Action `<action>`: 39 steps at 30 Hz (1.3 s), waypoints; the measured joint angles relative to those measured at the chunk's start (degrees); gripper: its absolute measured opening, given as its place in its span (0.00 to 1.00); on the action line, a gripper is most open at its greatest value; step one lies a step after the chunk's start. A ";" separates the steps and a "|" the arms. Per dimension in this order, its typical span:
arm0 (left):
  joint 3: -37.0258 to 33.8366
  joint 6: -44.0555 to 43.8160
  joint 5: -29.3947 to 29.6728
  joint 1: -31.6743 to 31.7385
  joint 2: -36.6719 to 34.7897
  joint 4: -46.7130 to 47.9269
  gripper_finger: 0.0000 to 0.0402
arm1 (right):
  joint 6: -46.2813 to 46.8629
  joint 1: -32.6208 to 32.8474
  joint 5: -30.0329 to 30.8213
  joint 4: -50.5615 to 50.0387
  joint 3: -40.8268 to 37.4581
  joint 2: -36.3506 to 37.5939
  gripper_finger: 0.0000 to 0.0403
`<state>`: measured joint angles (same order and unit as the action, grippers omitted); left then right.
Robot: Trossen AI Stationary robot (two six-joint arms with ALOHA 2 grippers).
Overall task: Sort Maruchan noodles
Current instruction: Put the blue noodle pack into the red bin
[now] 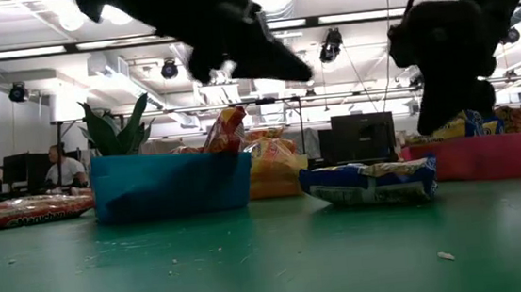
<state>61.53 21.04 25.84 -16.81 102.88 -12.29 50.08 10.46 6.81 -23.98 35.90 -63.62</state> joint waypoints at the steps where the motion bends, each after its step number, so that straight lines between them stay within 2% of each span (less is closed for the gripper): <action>1: 0.87 0.06 -0.10 0.26 0.89 -0.75 0.10 | 0.57 0.02 -0.27 -1.01 -0.38 0.50 0.08; 5: 0.69 0.03 -0.87 1.03 2.24 -0.93 0.10 | 3.09 0.04 -0.34 -3.07 -1.36 1.88 0.21; 10: 0.00 -0.83 -1.42 1.28 2.85 -0.90 0.10 | 5.19 0.04 0.30 -4.06 -3.61 4.40 0.44; 15: -0.25 -1.70 -2.95 1.46 3.81 -0.94 0.10 | 8.19 0.04 2.24 -0.41 -7.70 6.42 0.63; 19: -0.21 -1.90 -4.39 1.73 4.74 -1.72 0.10 | 9.80 0.04 2.21 6.07 -11.39 6.32 0.74; 25: -0.28 -2.56 -5.34 2.35 6.17 -2.51 0.10 | 9.93 0.04 2.25 19.28 -16.14 4.97 0.80; 39: -0.26 -4.04 -9.08 3.82 9.52 -4.70 0.10 | 10.29 0.04 2.30 42.17 -23.31 -1.33 0.77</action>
<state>61.28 16.99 16.77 -12.99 112.41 -16.99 60.37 10.50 9.11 18.19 12.59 -64.95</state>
